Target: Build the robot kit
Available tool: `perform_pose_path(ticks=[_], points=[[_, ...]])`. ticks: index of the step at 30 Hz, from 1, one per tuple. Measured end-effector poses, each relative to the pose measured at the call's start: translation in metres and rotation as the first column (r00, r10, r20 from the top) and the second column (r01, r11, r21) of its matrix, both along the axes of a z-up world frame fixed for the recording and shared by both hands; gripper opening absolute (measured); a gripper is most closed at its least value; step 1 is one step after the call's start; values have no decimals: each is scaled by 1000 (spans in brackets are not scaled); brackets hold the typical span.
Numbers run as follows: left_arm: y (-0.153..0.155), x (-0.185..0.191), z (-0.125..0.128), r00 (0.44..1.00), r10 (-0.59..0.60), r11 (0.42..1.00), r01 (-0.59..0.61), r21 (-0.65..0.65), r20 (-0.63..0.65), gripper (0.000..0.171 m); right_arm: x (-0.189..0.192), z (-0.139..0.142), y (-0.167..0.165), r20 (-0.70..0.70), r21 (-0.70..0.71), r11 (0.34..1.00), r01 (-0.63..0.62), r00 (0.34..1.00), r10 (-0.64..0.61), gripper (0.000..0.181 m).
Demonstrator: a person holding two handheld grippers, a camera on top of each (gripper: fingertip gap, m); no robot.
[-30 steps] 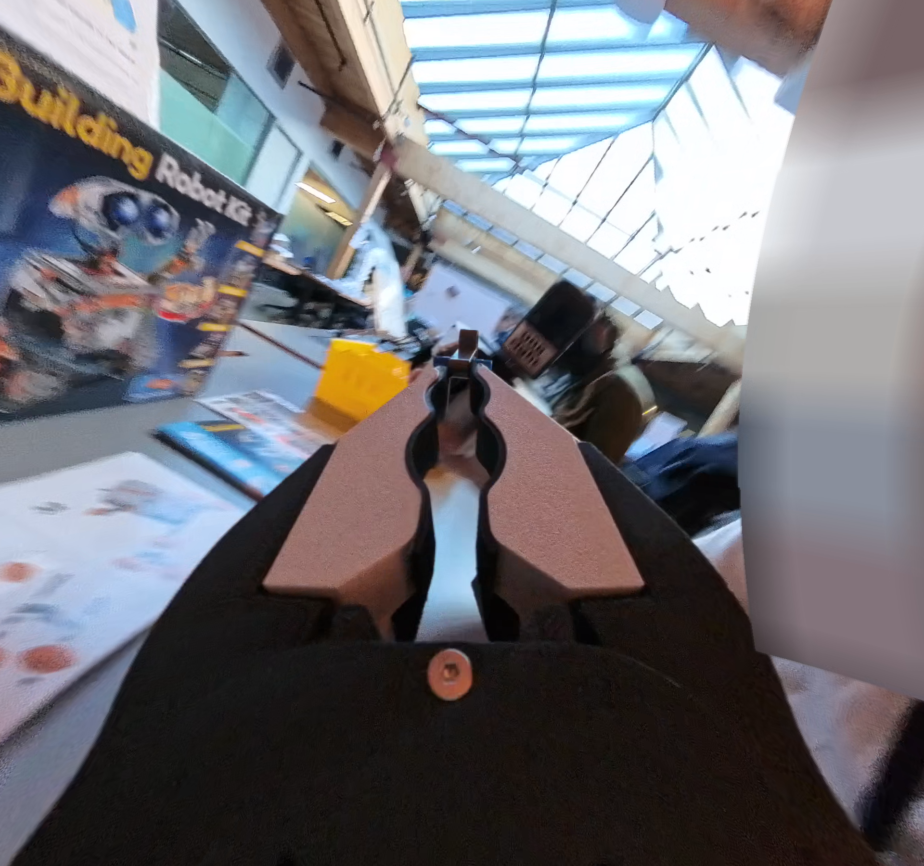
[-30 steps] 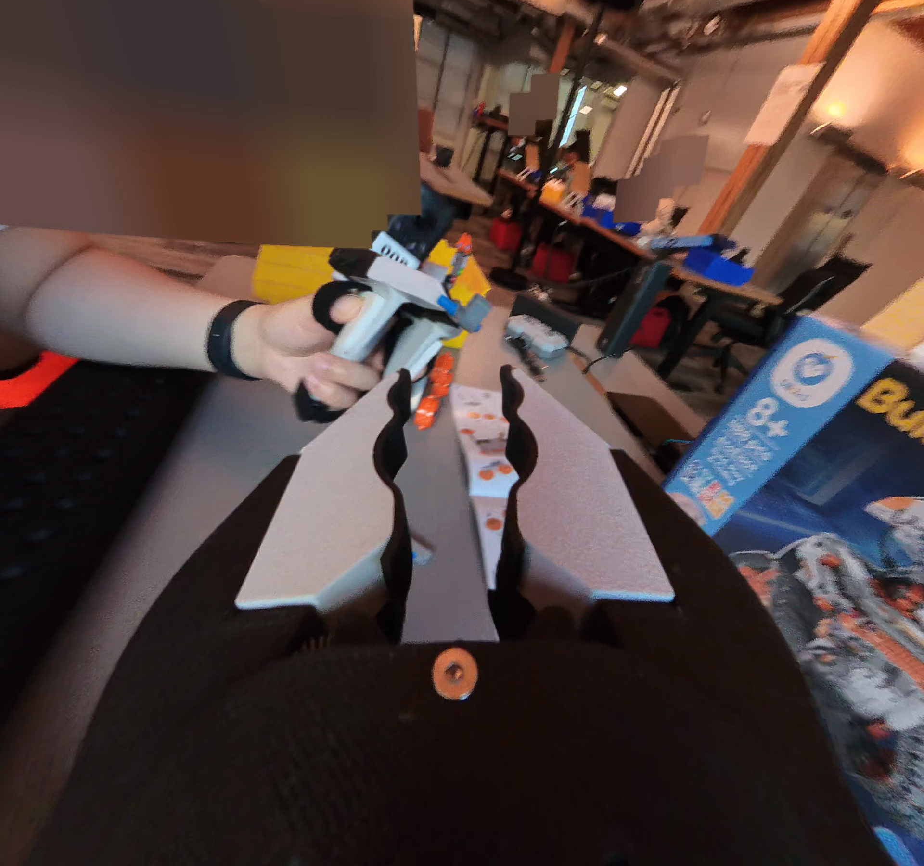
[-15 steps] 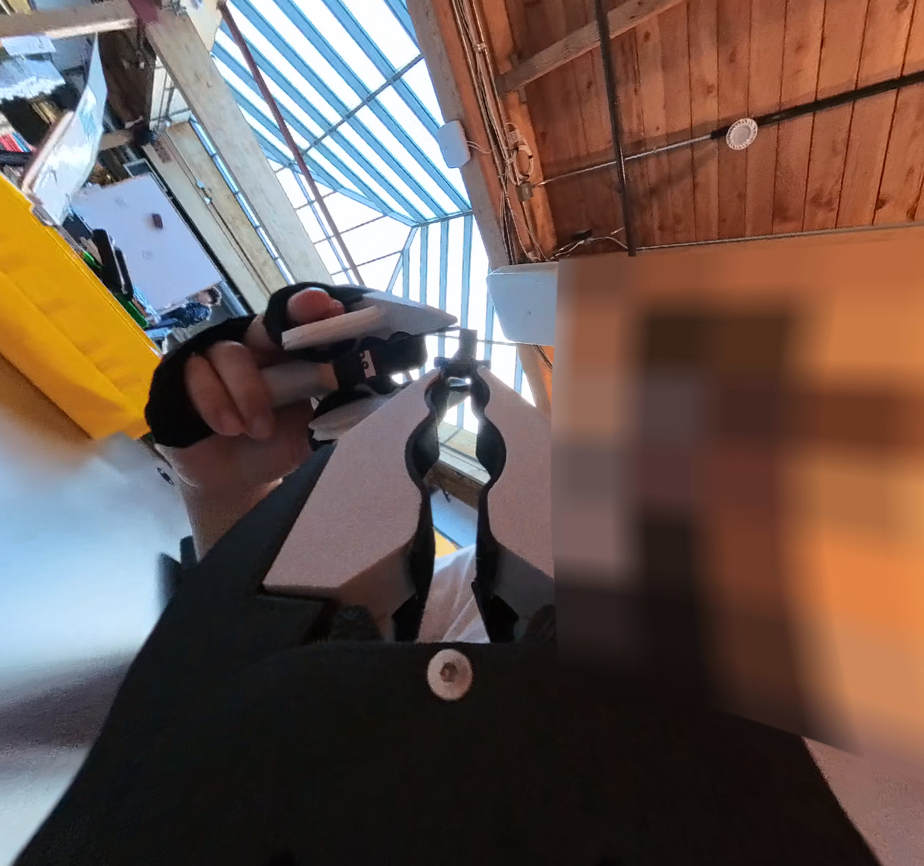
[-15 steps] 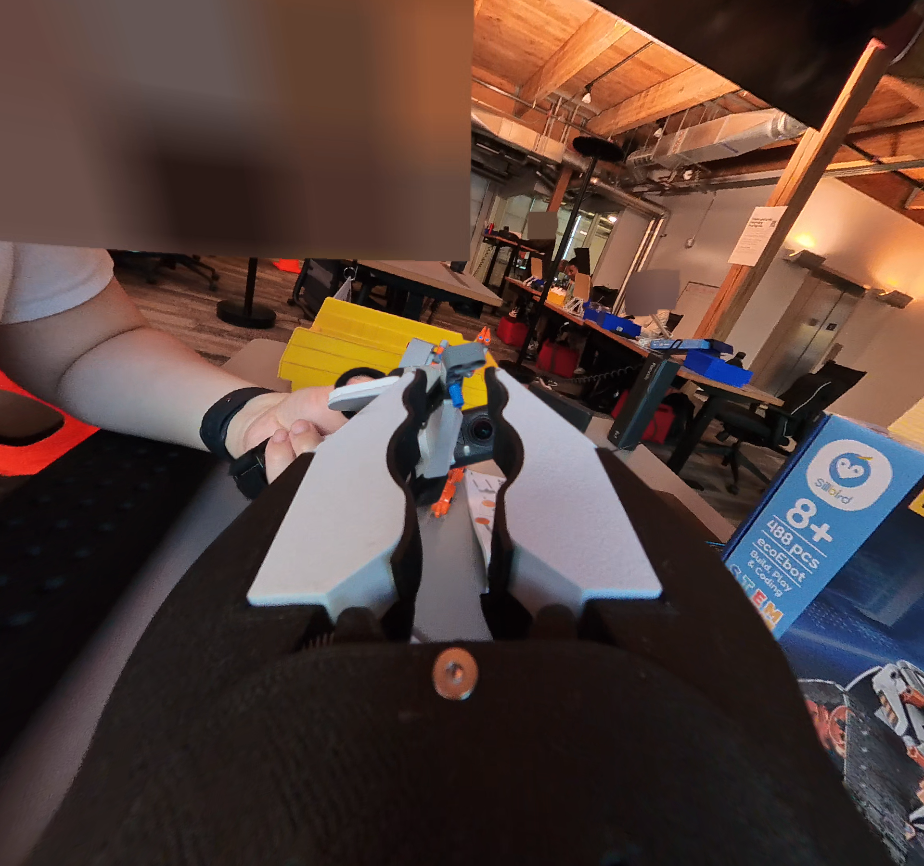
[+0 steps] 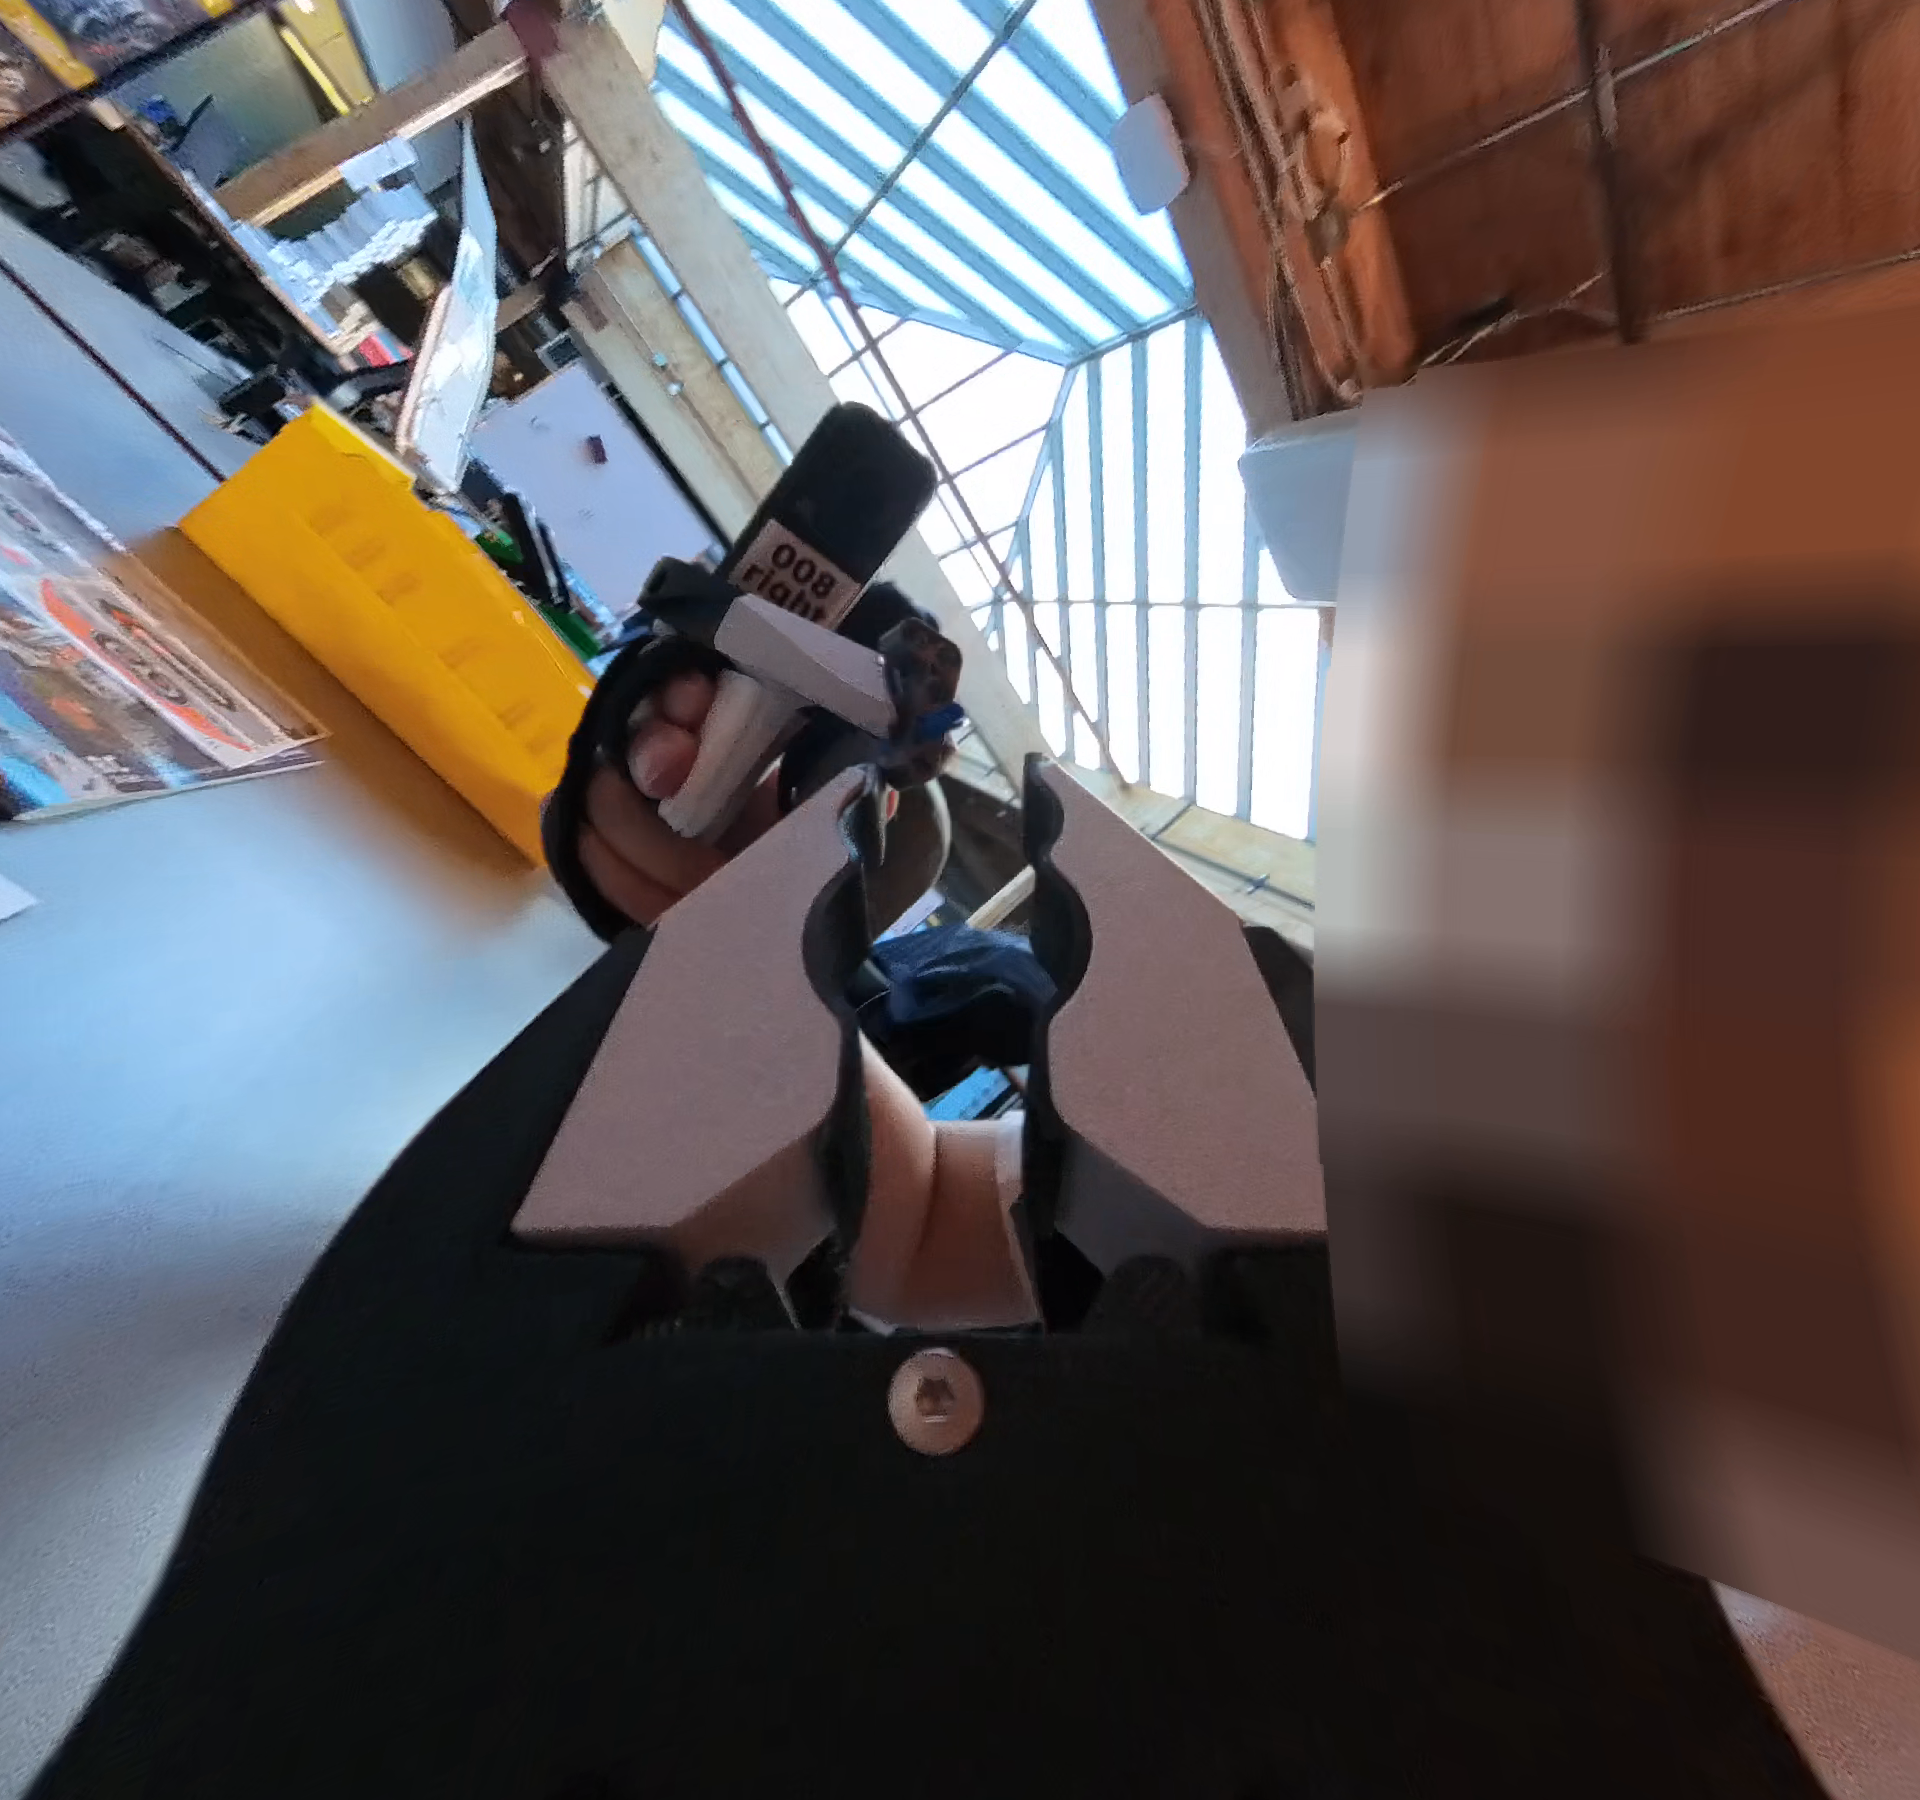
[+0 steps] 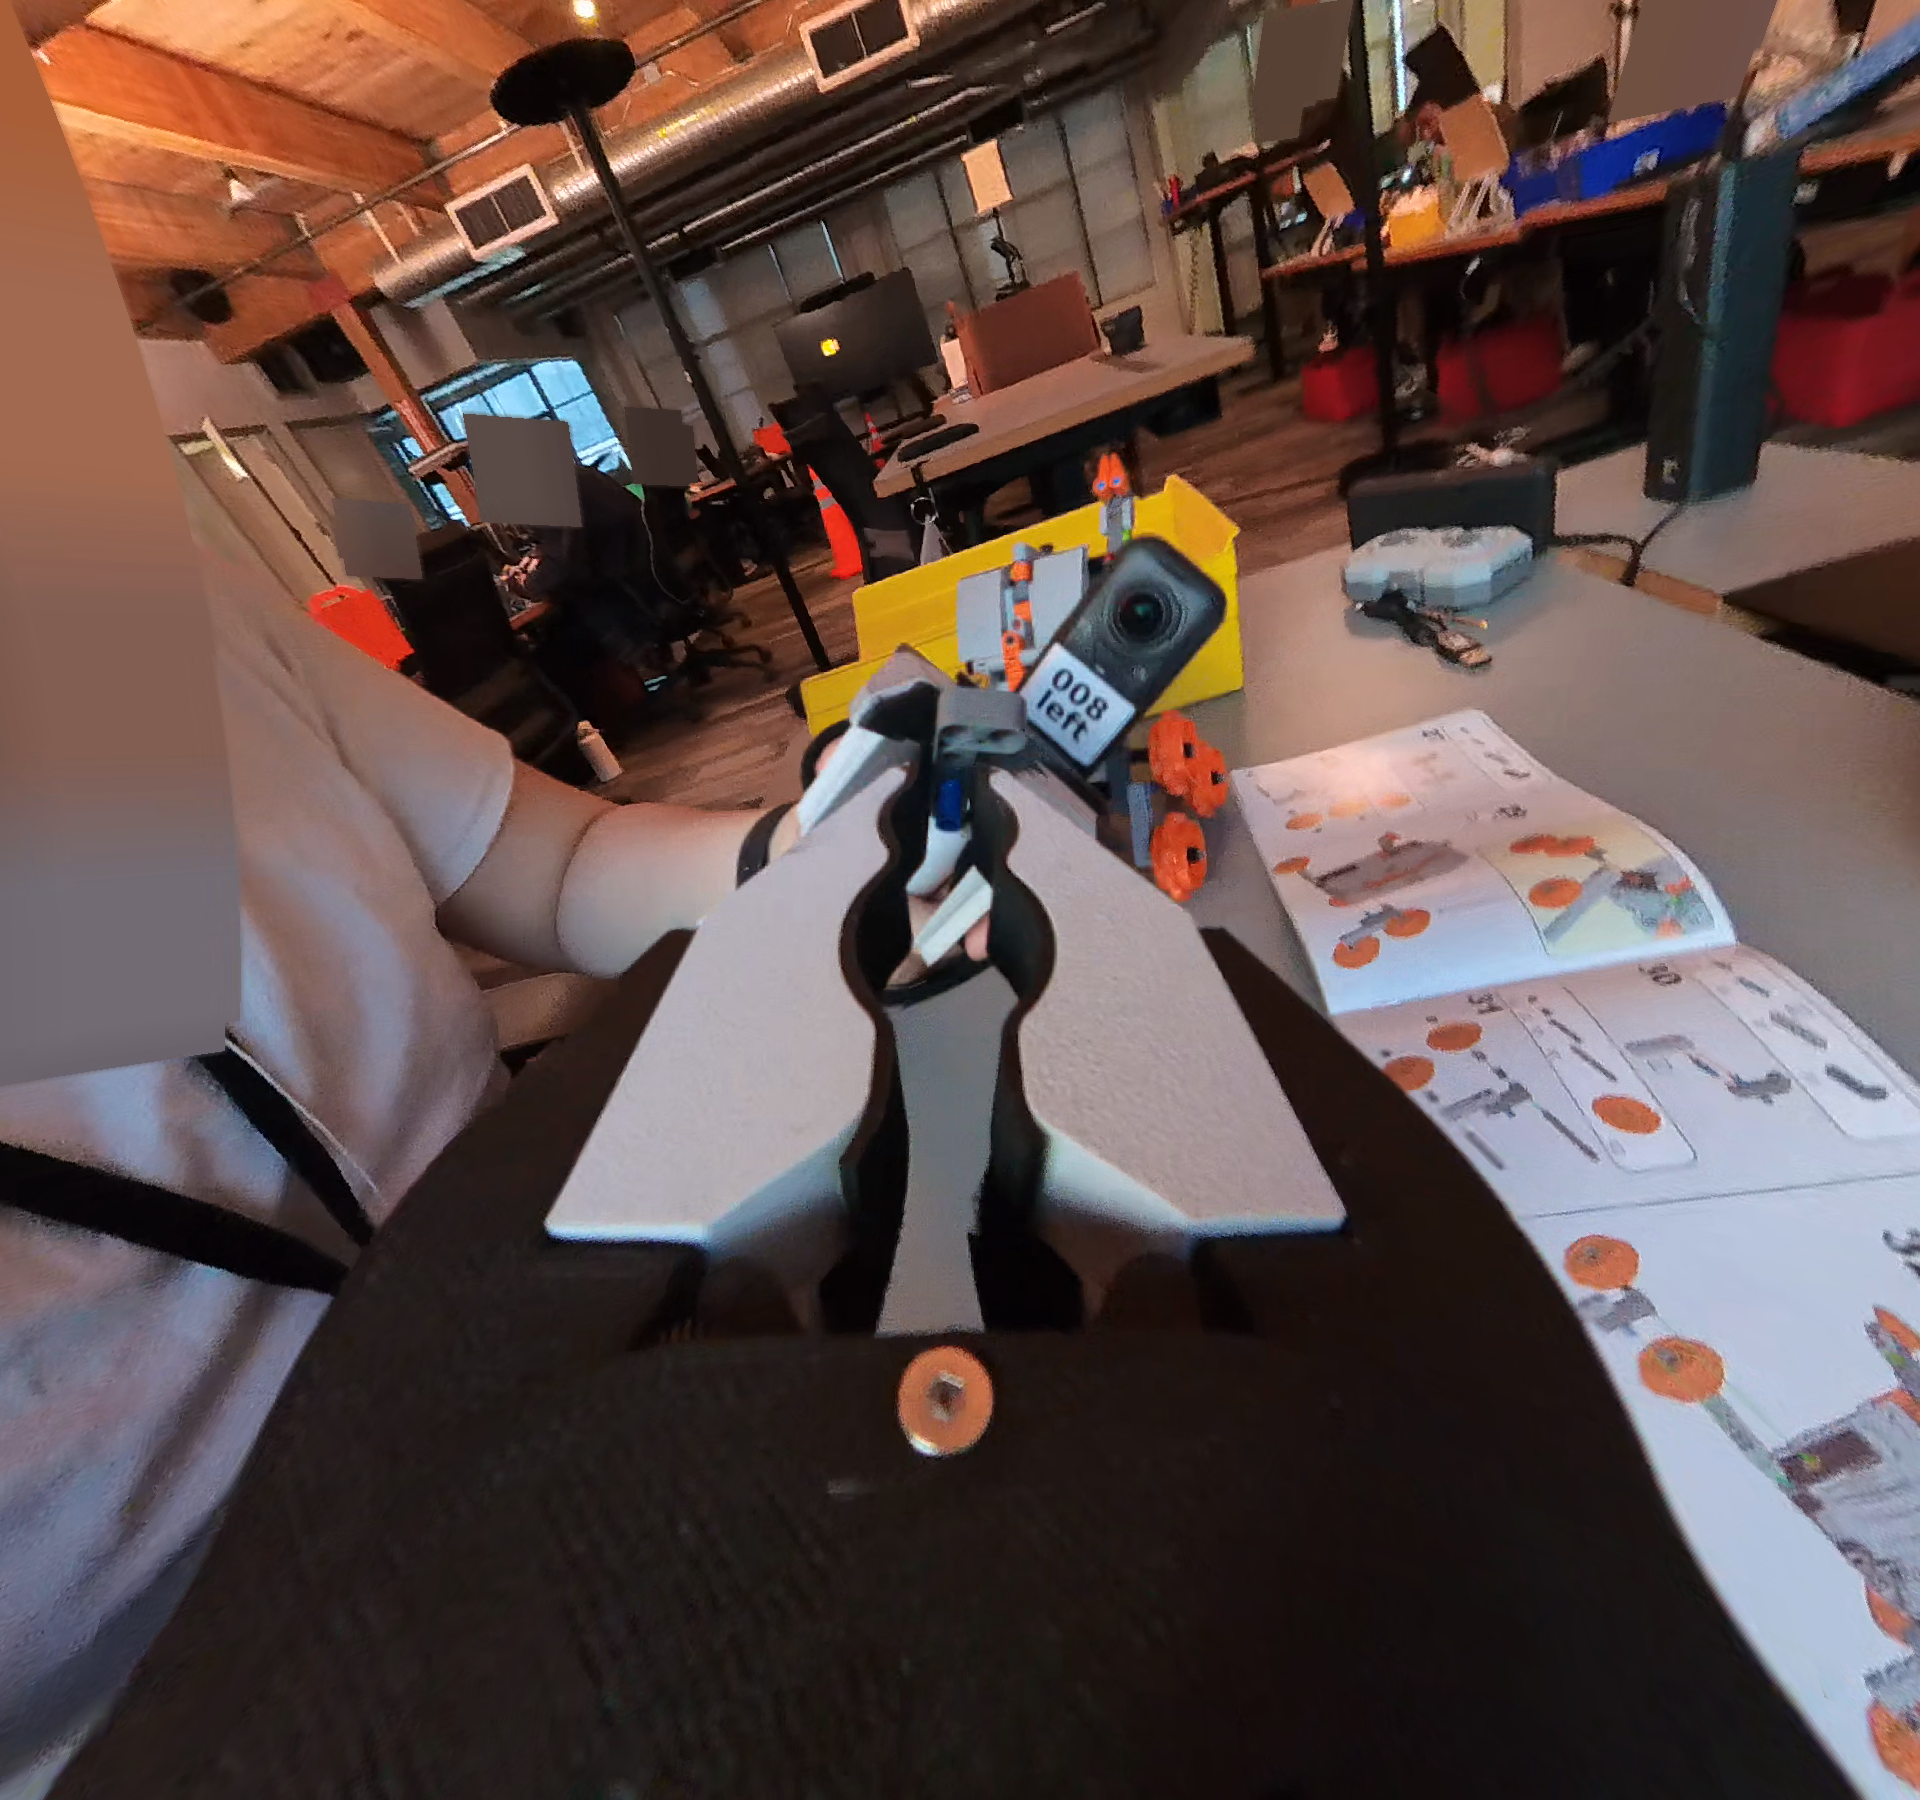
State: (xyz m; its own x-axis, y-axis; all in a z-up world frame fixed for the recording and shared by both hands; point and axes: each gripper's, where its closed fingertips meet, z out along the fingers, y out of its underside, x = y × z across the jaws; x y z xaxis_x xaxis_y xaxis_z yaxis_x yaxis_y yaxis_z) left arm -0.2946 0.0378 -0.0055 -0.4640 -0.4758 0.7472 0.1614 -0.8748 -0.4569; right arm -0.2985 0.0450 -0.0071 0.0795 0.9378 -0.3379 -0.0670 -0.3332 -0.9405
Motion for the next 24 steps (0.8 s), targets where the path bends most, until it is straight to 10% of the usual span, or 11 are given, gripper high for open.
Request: perform_pose_path(ticks=[1,14,24], points=[[1,1,-2,999,17,1000,-17,17,-27,19,1,-1,1,-4,-31,999,-8,1000,8,6],[12,8,-23,926,304,915,-219,338,-223,4,-1,-16,10,-5,-197,980,-17,1000,17,6],[21,5,-24,907,360,908,-287,305,-219,4,-4,-14,22,-109,-257,966,-1,994,-28,6]])
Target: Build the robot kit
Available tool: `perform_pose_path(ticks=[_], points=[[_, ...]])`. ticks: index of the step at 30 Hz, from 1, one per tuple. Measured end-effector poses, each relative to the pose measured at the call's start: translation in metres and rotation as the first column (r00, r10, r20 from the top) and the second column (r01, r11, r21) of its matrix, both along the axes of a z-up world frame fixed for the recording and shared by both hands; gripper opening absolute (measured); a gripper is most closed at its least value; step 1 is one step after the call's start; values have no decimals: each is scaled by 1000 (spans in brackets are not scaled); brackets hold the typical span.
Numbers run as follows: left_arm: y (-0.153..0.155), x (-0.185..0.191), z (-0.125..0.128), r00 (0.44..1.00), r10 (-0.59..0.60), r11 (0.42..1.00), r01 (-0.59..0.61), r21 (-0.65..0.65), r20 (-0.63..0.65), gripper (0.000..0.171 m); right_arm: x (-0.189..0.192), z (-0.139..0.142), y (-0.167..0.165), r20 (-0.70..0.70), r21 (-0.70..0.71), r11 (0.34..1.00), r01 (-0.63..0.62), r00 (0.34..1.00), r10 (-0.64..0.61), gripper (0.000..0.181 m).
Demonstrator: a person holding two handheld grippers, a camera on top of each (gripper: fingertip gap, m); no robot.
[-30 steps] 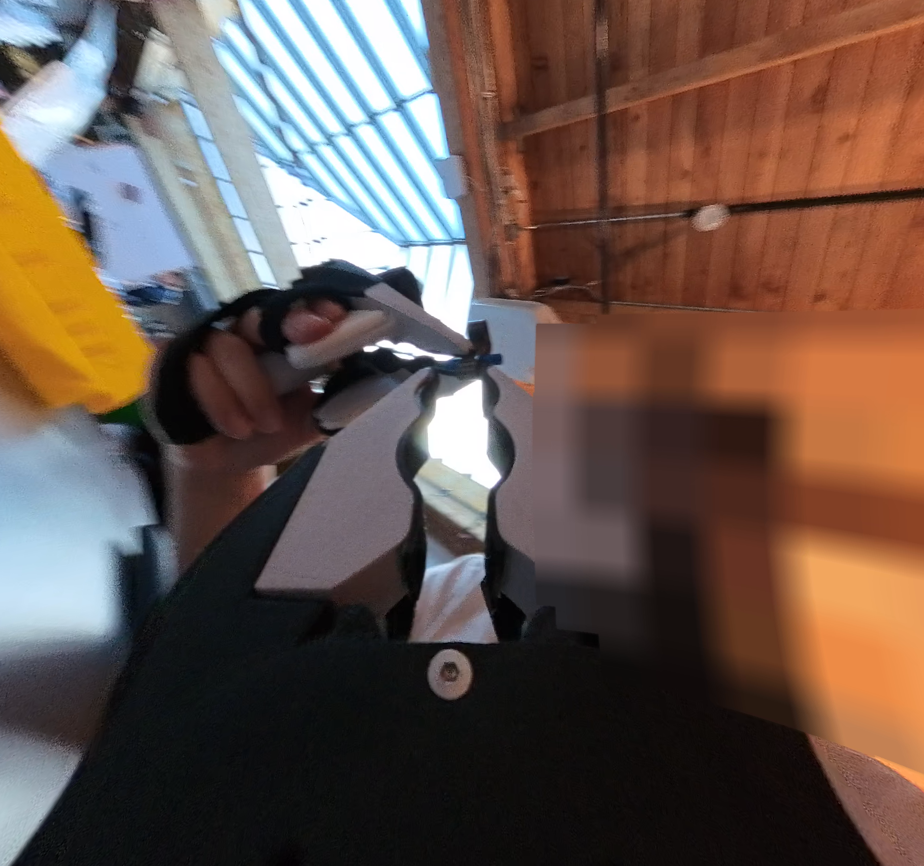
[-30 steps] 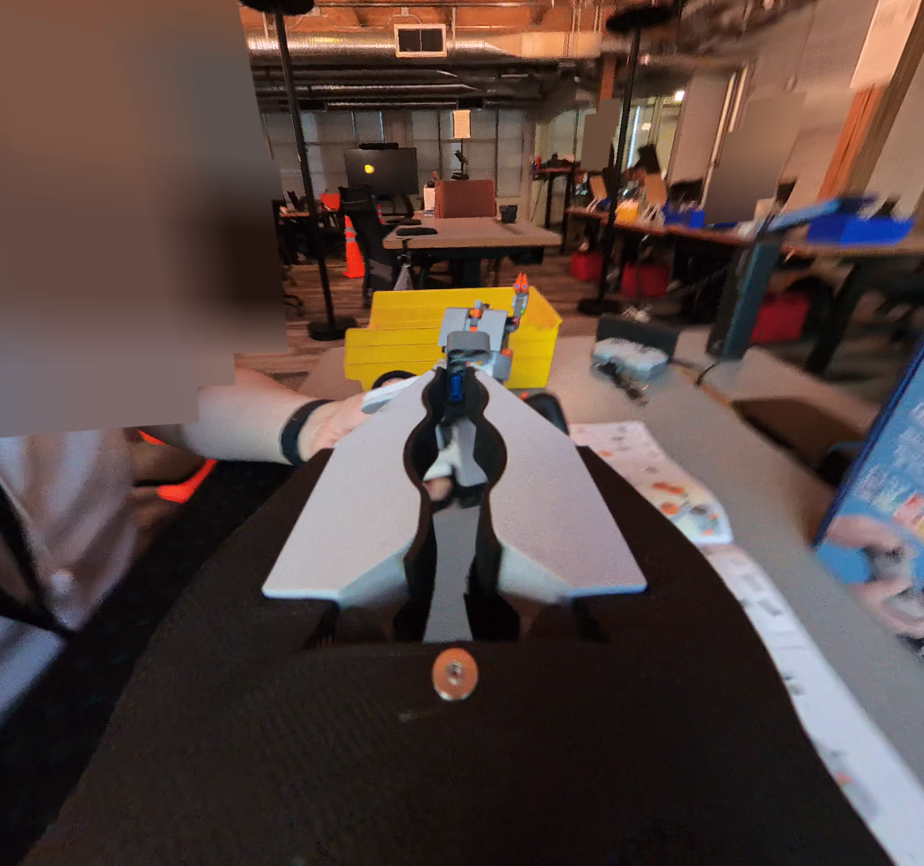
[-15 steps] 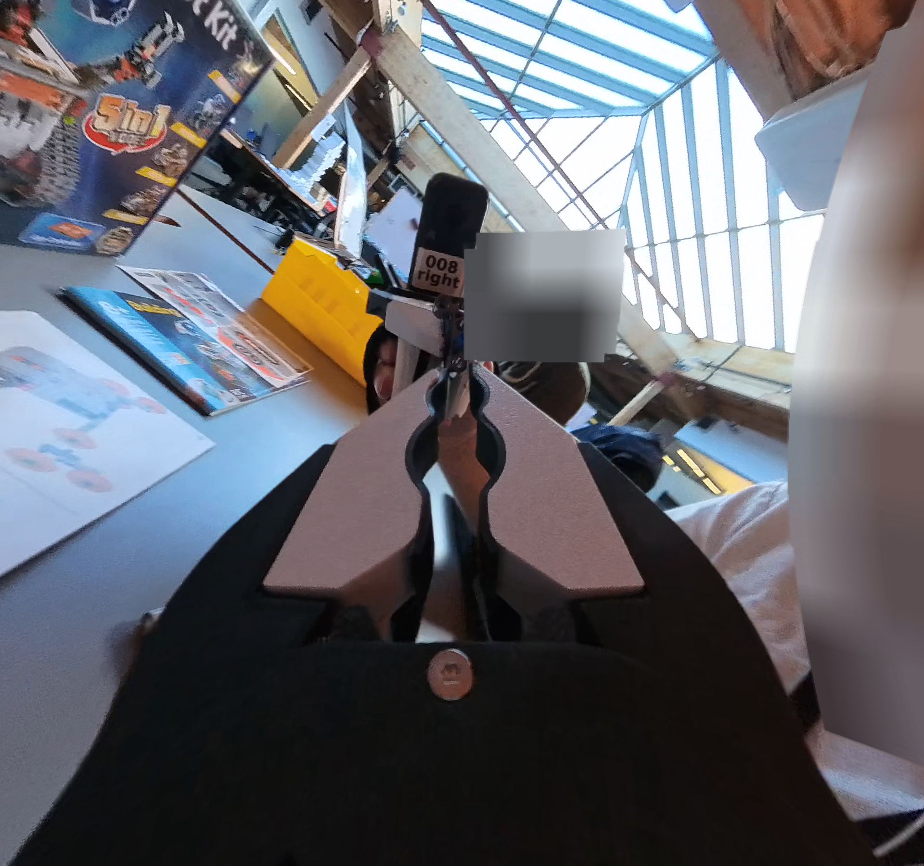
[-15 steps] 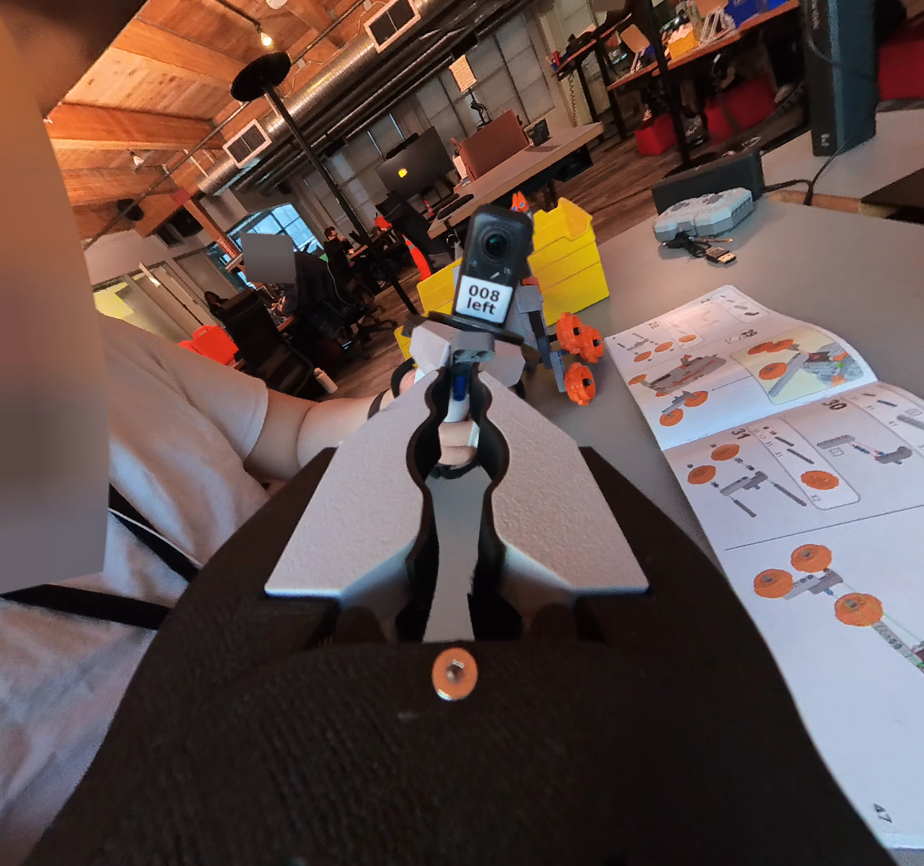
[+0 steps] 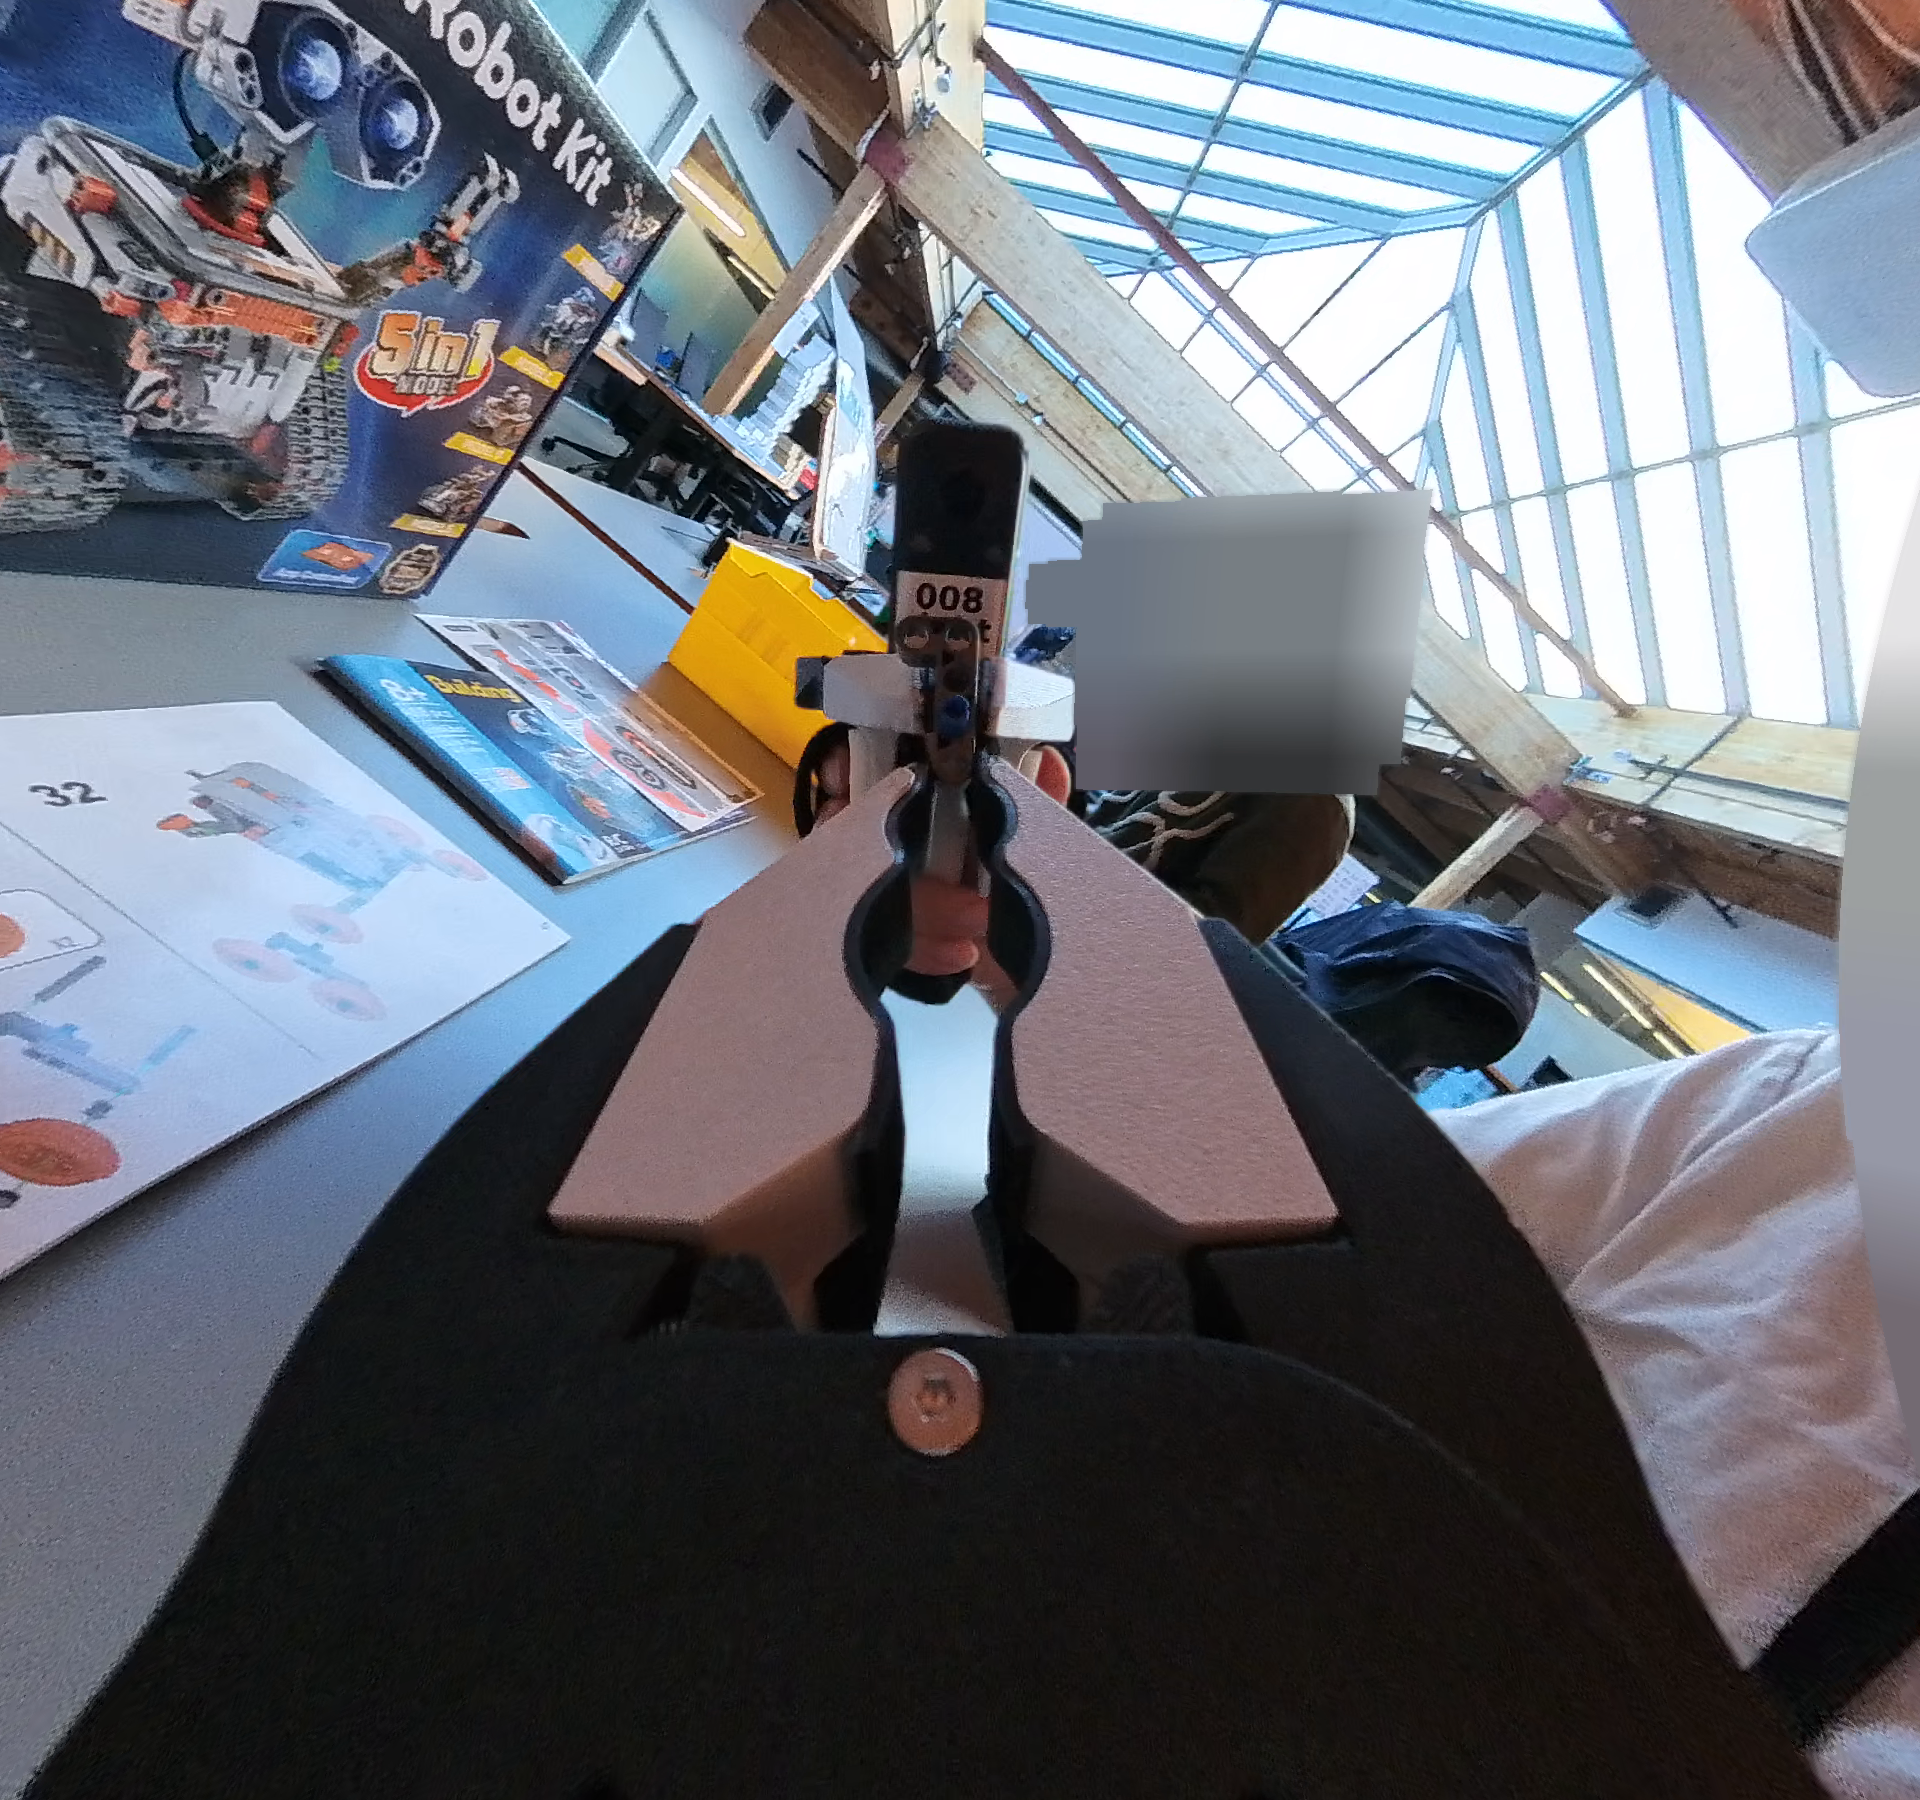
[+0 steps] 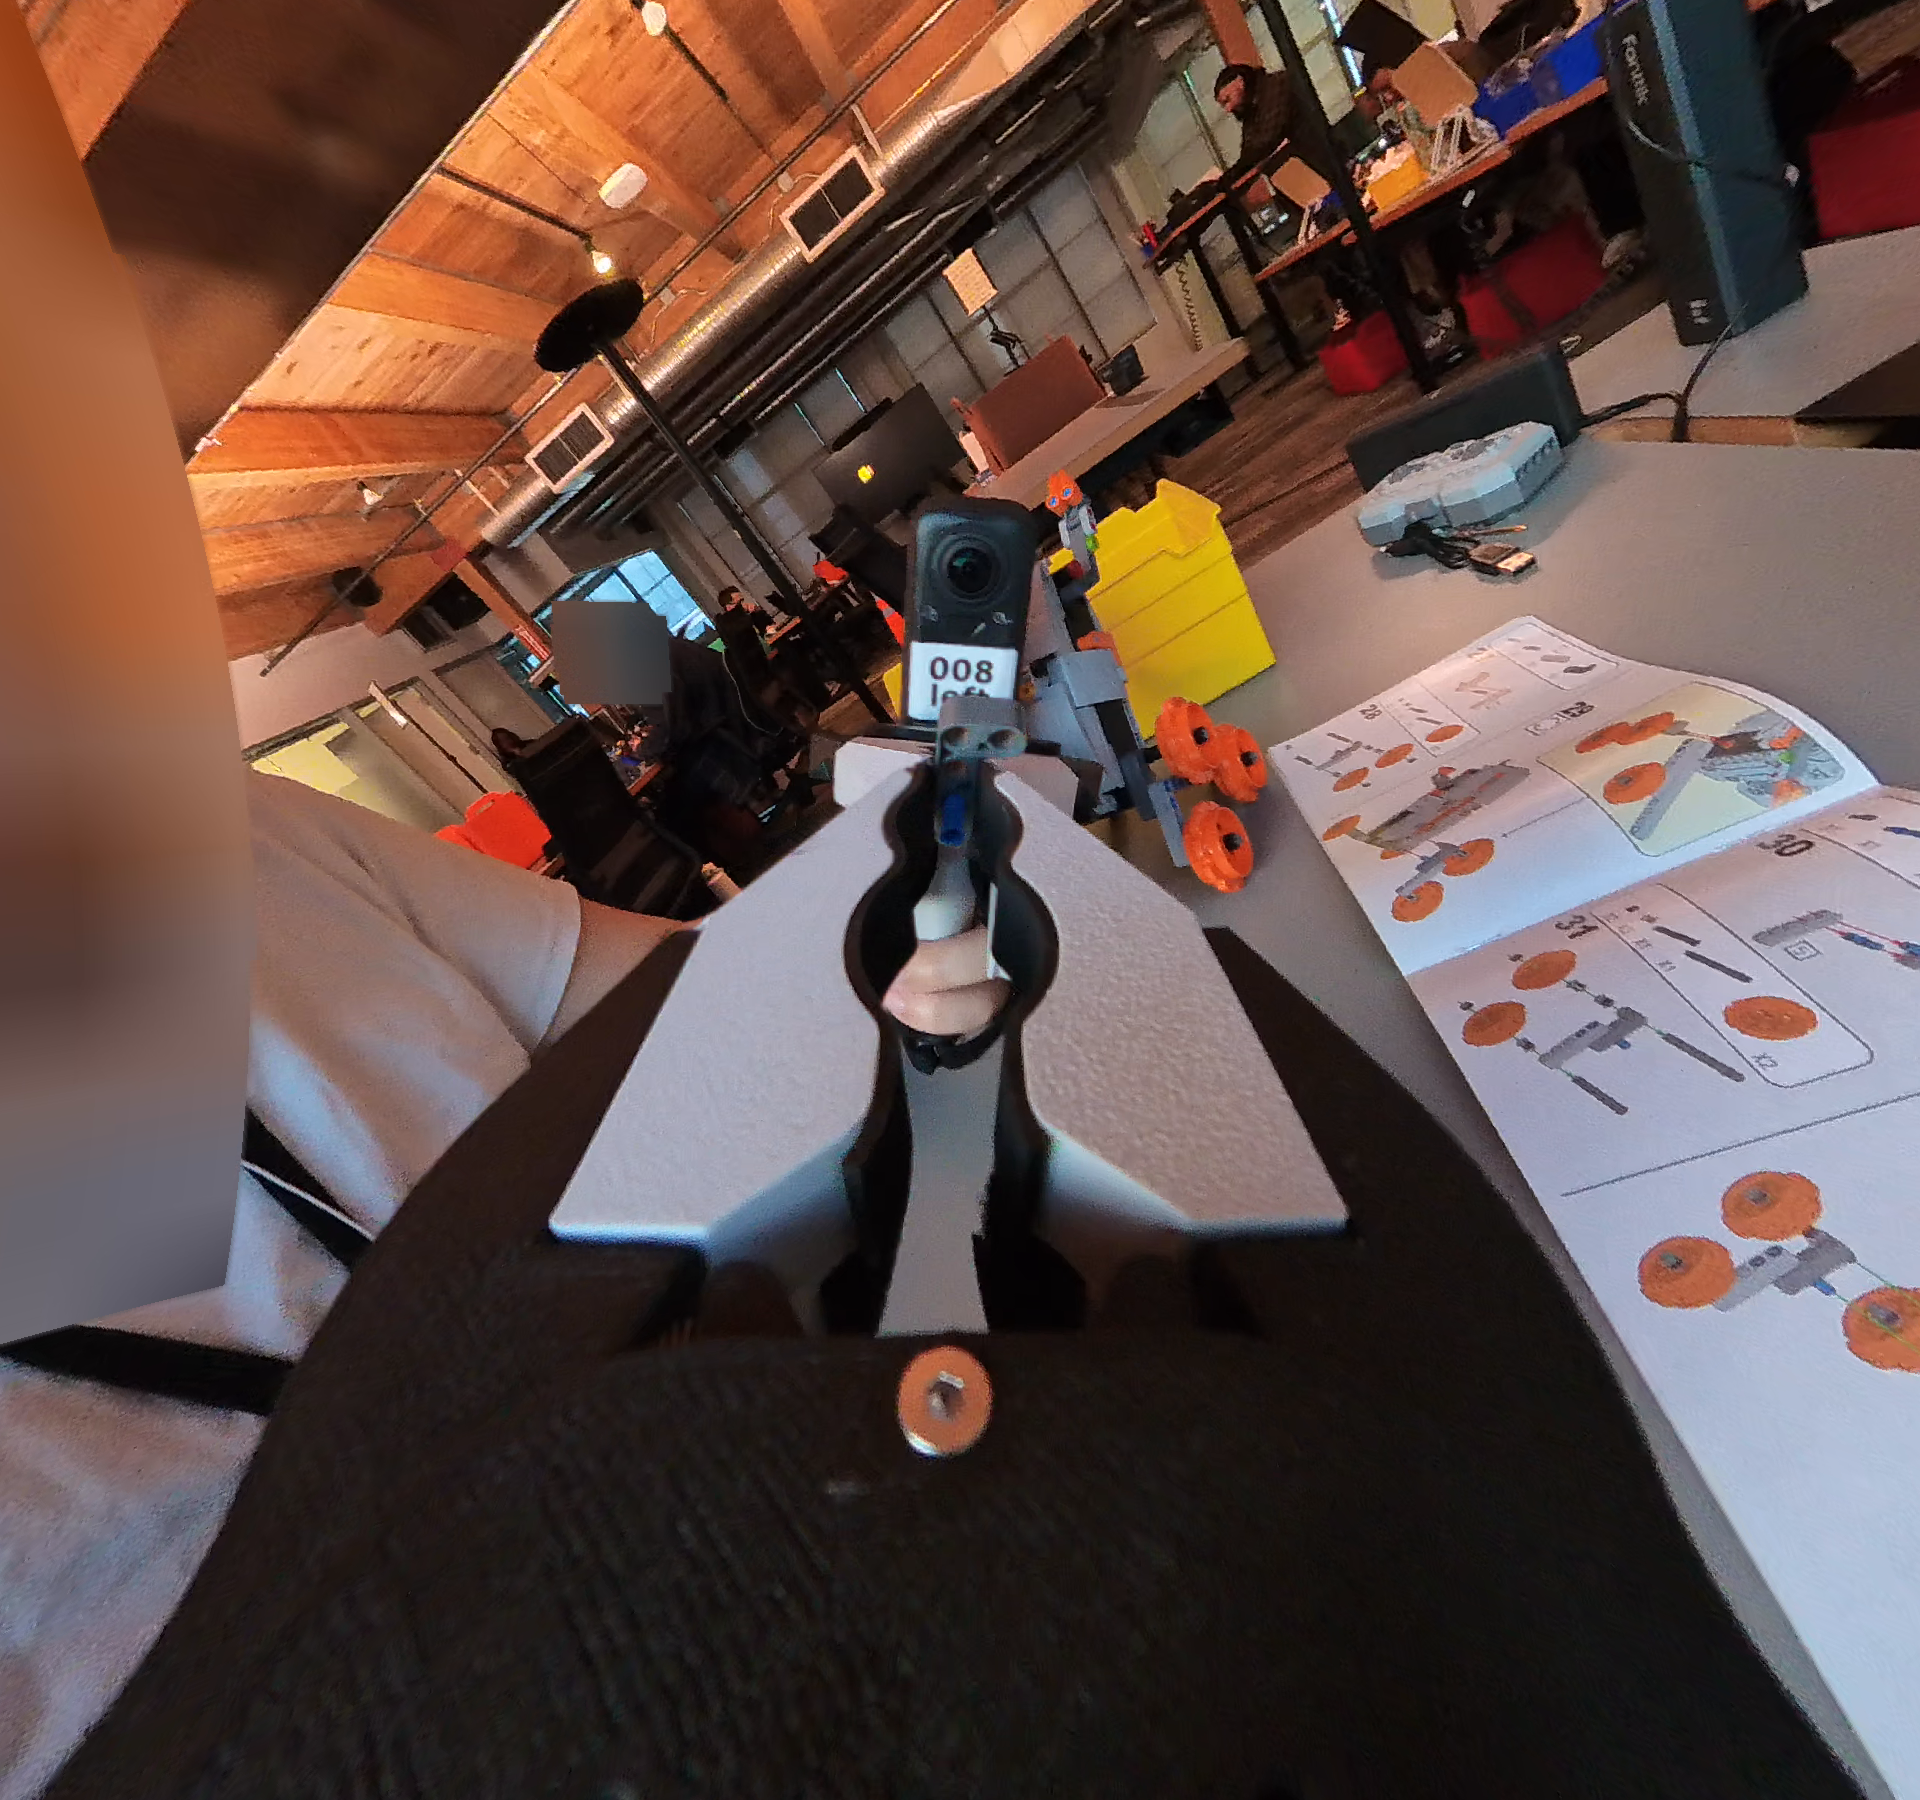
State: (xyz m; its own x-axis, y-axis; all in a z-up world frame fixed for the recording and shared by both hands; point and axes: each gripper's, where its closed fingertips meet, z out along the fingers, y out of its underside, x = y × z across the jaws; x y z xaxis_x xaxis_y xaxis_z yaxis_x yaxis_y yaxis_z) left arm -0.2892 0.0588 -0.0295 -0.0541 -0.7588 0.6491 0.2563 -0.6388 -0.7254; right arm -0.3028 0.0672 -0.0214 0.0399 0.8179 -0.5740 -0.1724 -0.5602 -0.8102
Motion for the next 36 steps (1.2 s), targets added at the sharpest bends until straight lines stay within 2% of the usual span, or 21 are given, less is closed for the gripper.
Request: perform_pose_path(ticks=[3,5,6,7,9,10,11,12,14,18,23,25,26,27,32,34,36], points=[[1,2,-7,998,15,999,-13,35,-62,4,2,-6,1,67,38,999,13,998,-15,6],[5,2,-22,978,31,995,-11,94,-208,3,7,-17,7,179,105,993,60,981,-78,6],[9,-1,-36,946,55,992,-15,127,-320,11,14,-21,13,215,129,986,102,968,-128,6],[13,-5,-54,890,80,988,-11,153,-450,17,21,-26,19,242,134,982,135,956,-165,6],[14,-18,-95,708,111,983,24,181,-698,25,33,-34,27,272,113,979,168,943,-193,6],[16,-25,-111,612,140,980,25,195,-779,27,38,-39,30,285,99,979,180,937,-201,6],[17,-28,-122,541,171,975,29,222,-823,30,41,-44,32,303,90,979,183,931,-202,6],[16,-28,-131,485,191,969,45,242,-853,30,42,-49,34,322,84,979,185,925,-202,6],[11,-25,-146,421,179,968,84,235,-889,33,43,-59,36,364,77,980,185,910,-201,6],[2,-20,-152,399,164,964,129,233,-902,29,42,-74,36,437,66,981,180,879,-191,6],[-3,-19,-155,326,249,925,199,323,-912,36,43,-81,37,473,60,981,185,860,-191,6],[-6,-17,-155,326,250,922,207,327,-912,30,44,-82,37,470,56,981,186,862,-191,6],[-7,-17,-155,327,252,917,221,333,-911,22,45,-81,38,466,53,981,187,864,-190,6],[-7,-17,-155,325,257,910,235,341,-910,6,46,-81,38,462,51,980,191,866,-192,6],[-6,-16,-155,339,251,919,211,333,-907,7,49,-83,40,465,49,979,199,863,-198,6],[-8,-13,-155,351,250,920,204,335,-902,19,49,-83,40,462,47,979,199,865,-198,6],[-7,-12,-155,360,262,914,206,350,-896,20,48,-83,40,461,46,979,197,865,-196,6]])
